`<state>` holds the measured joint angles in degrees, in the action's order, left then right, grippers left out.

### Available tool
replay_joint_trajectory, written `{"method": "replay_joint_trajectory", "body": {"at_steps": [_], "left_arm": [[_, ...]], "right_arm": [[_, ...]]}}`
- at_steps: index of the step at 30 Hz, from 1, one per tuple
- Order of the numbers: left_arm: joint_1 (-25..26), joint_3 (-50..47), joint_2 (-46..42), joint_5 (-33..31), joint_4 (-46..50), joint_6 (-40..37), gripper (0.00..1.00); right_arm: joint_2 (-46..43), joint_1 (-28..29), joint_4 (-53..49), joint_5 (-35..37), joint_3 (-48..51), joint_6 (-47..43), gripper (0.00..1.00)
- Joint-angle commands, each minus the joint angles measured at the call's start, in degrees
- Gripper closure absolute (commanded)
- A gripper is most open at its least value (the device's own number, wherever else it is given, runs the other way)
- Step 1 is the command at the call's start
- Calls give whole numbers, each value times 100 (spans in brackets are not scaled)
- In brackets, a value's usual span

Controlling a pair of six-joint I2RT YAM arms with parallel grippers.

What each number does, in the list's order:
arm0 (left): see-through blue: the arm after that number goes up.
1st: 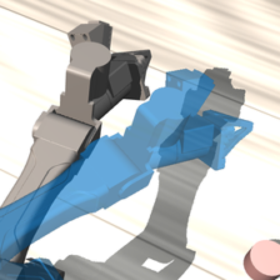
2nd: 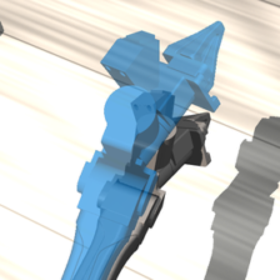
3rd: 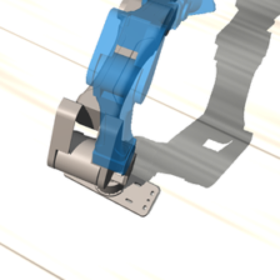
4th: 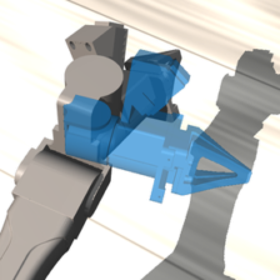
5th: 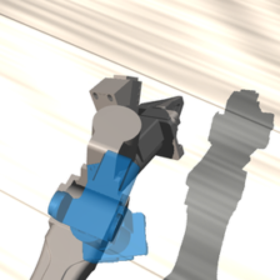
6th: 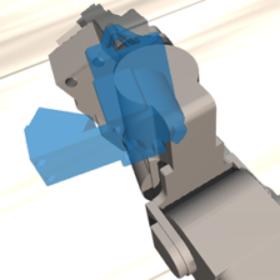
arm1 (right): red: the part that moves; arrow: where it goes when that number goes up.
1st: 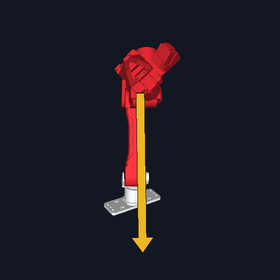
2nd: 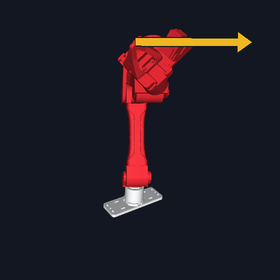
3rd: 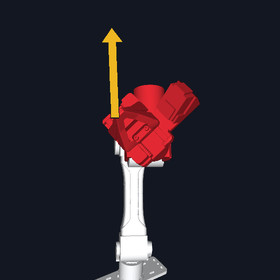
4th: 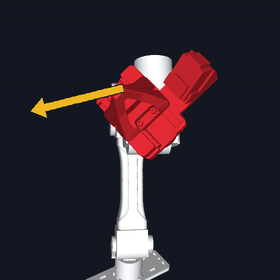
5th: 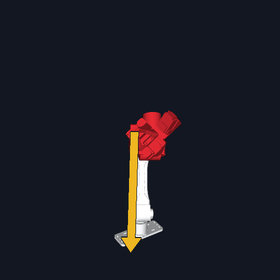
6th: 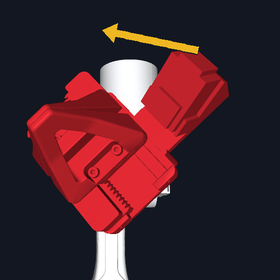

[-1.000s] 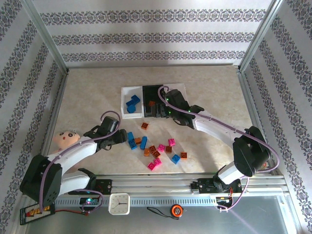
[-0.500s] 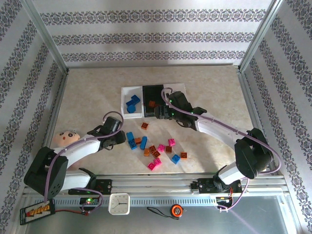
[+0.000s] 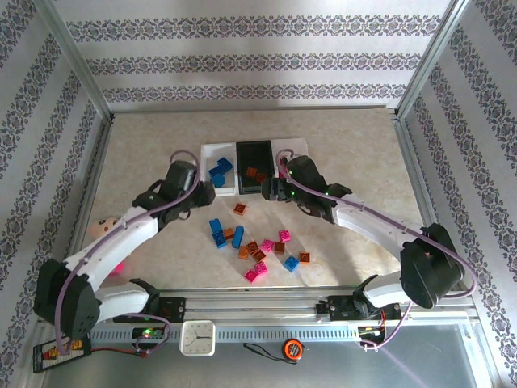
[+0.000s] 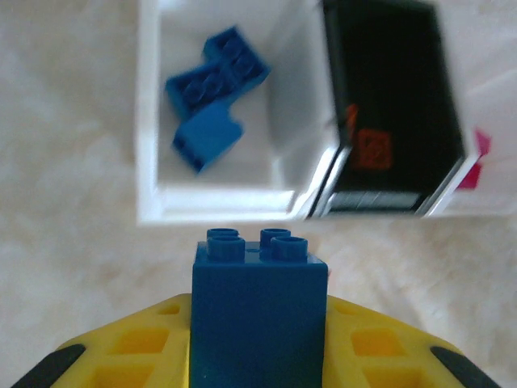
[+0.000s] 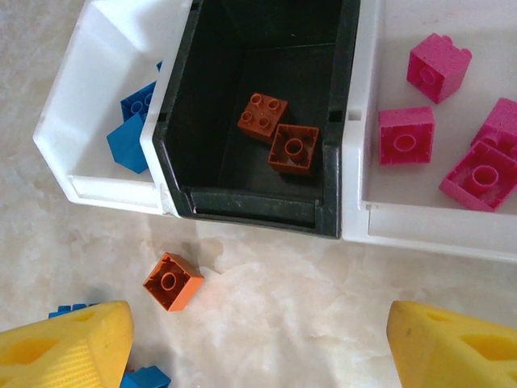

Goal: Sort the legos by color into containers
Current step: Pick up the lego from the center of the table, then place the lego in the container.

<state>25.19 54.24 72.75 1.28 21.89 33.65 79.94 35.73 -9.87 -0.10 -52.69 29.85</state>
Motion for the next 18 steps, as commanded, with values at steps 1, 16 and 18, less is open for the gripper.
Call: {"method": "replay_joint_trajectory", "body": {"at_steps": [1,16,18], "left_arm": [[9,576,885,-110,-104,-370,80],[-453,3253,3774,-269,322,-581,59],[-454,3322,3790,-242,316,-558,48]], "right_arm": [[-232,-57,50,35,206,112,18],[-1137,-23,-204,-184,1021,131,16],[-1141,4,-218,-243,1050,120,15]]}}
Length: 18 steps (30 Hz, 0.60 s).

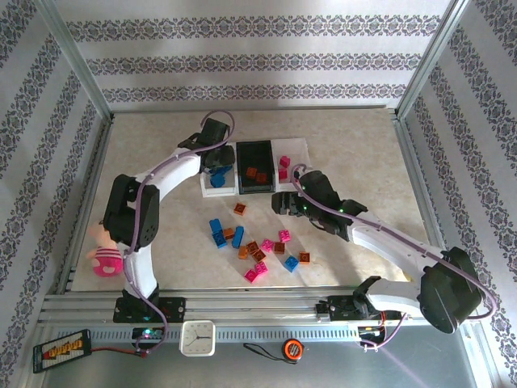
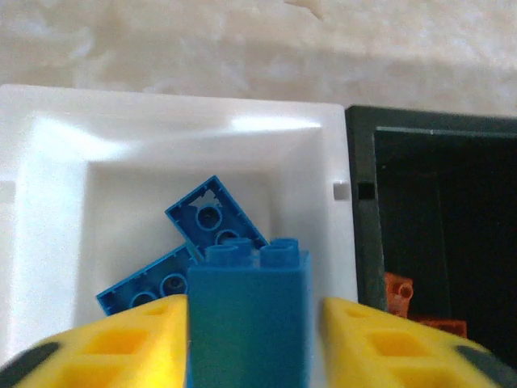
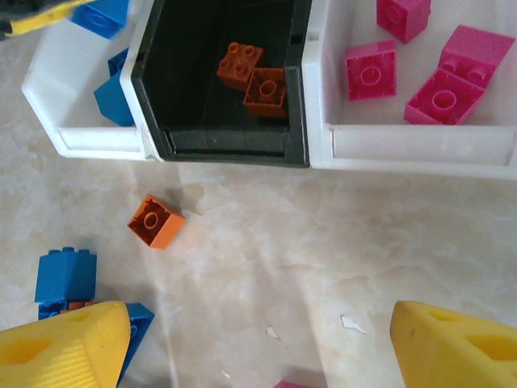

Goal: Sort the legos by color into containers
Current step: Place the lego in the container, then pick up the lego from the bottom-center of the table.

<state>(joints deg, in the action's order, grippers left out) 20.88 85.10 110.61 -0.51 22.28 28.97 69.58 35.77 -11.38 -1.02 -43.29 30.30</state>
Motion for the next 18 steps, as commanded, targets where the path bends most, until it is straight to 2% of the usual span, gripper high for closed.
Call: {"method": "replay_joint_trajectory", "body": {"at_steps": [1,6,10,13,16,18], "left_arm": [[-27,259,-29,-48,277,-74,44],[-21,151,-531,229,166,1,26],[3,-371,-1310,586,-95,140,18],[71,-1153,-2097,838,-379,284,11],[108,-2129,-2936,1075,-801,519,0],[113,-2800,-3467,1138,-998,675,0]], "right_arm": [[-102,23,-80,-170,110,63,15],[-18,130,-108,-186,46,33,15],[66,249,-345,-93,-48,13,15],[133,348,-436,-116,66,93,15],[276,480,-449,-140,142,140,16],[372,584,-521,-141,138,140,17]]}}
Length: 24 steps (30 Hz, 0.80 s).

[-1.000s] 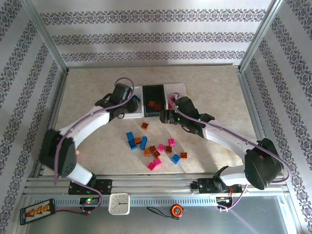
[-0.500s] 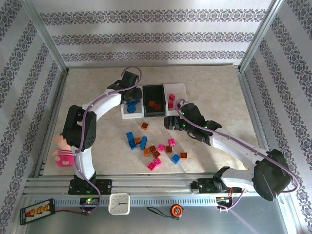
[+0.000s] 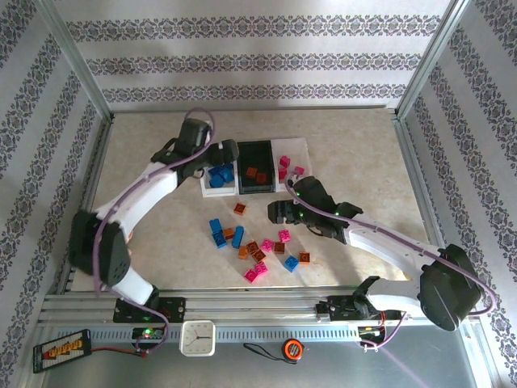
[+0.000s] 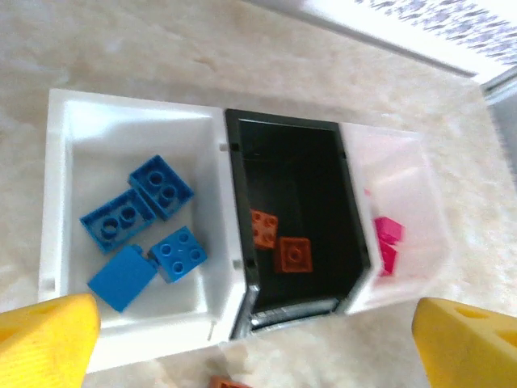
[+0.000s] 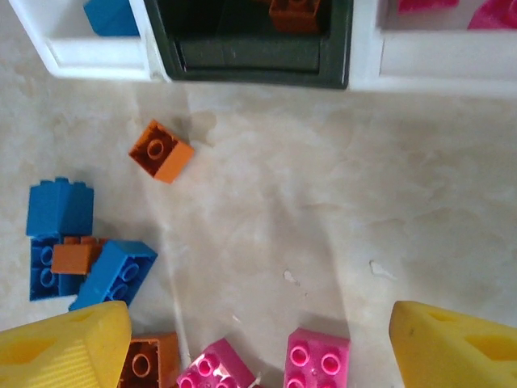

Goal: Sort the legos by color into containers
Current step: Pick up the lego from the bottom-center of the table.

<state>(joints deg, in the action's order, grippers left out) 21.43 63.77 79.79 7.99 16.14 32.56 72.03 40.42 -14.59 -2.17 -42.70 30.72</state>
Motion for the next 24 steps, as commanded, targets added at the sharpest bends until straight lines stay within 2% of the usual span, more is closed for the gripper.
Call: {"method": "replay_joint_trajectory", "body": {"at_steps": [1,7,11,21,24], "left_arm": [[58,-967,-647,301,-427,389,0],[58,-2389,-1880,325,-639,661,0],[54,-2894,-2448,213,-513,672,0],[62,-3342,-2707,181,-407,763,0],[58,-3366,-2701,151,-403,787,0]], "right_arm": [[193,174,-268,28,68,100,18],[532,454,-633,657,110,556,25],[795,579,-580,911,192,844,32],[1276,669,-642,1184,87,897,47],[1377,668,-598,1120,60,868,48]]}}
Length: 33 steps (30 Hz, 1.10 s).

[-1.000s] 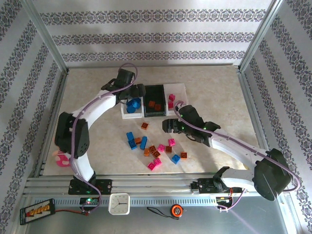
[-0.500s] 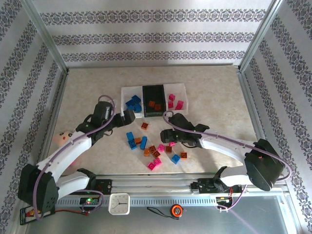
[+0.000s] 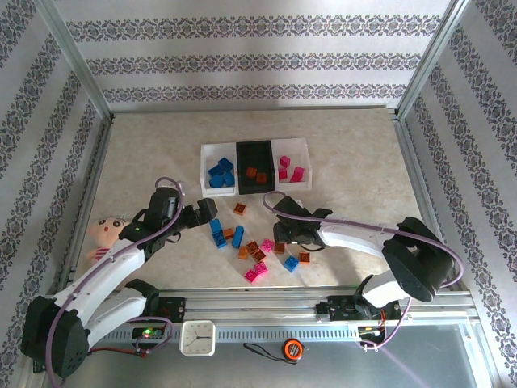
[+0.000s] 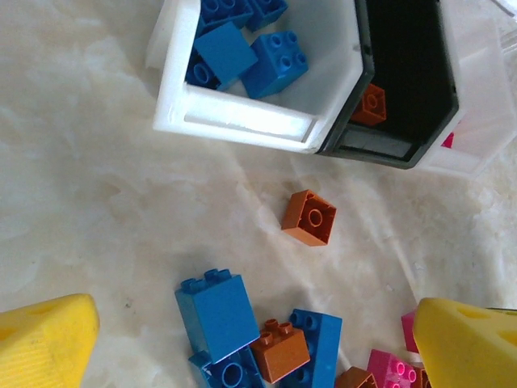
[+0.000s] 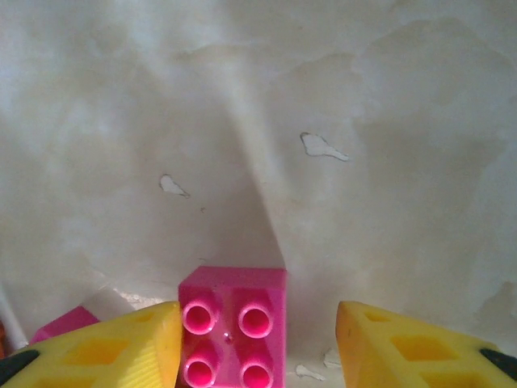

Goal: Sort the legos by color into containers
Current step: Pick up the lego from the bottom-center of the table, then place the lego in the container.

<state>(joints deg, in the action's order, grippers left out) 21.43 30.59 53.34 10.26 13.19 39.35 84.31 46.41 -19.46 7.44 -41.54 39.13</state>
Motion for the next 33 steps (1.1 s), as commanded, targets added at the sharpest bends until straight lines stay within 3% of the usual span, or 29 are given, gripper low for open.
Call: {"method": "replay_joint_trajectory", "body": {"at_steps": [1,9,17,26,33], "left_arm": [[55,-36,-67,-87,-85,104,0],[55,-32,-74,-143,-45,112,0],[58,-33,-72,-159,-3,120,0],[63,32,-154,-237,217,64,0],[54,-80,-203,-190,162,116,0]], "right_arm": [[176,70,-74,126,-50,16,48],[382,74,41,15,-48,-72,51],[-1,-16,29,113,-27,-278,69],[-1184,-865,-373,102,-841,-1004,76],[-384,-1483,-132,30,-1961,-1324,76]]}}
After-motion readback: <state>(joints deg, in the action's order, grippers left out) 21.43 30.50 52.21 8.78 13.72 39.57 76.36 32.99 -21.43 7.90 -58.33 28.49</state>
